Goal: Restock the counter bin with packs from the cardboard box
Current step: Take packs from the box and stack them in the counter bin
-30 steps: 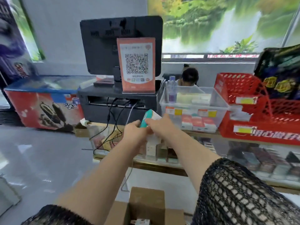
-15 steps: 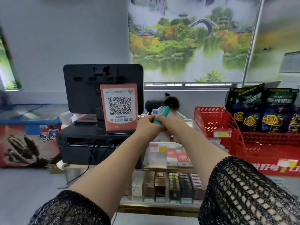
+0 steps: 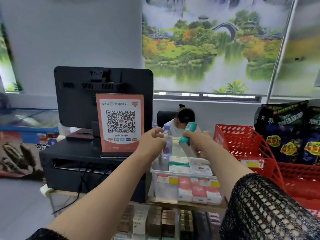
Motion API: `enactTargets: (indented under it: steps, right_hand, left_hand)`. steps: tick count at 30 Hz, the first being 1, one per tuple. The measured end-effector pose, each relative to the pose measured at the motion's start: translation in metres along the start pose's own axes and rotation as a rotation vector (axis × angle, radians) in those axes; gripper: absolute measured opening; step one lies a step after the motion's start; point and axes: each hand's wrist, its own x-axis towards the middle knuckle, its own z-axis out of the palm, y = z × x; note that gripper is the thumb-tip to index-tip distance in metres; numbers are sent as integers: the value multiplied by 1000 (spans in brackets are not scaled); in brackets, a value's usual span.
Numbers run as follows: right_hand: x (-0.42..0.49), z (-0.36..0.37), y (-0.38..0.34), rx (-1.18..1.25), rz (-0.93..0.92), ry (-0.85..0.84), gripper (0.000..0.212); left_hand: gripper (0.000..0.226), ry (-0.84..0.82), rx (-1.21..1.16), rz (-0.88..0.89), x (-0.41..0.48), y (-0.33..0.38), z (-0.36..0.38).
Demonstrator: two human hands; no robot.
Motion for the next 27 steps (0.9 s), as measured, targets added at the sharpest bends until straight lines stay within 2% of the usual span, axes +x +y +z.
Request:
enactTargets:
  steps: [6,9,16,23,27]
  right_hand:
    - [66,12,11,-258,-64,-142,64]
    - [98,27,19,-414,-121,-213,77]
    - [149,55,43,-968,-356,-343,97]
    - [180,61,70,-1258,-450,-459,92]
    - [187,62,76,-1392,-546,-467,83]
  left_hand:
    - [60,54,-28,-4,32,-5,17]
    - [56,99,-15,6,49,-5,22]
    - [42,193,23,36,76,1,31]
    - [43,187,26,48,83,3,42]
    - [41,188,29,37,84,0,41]
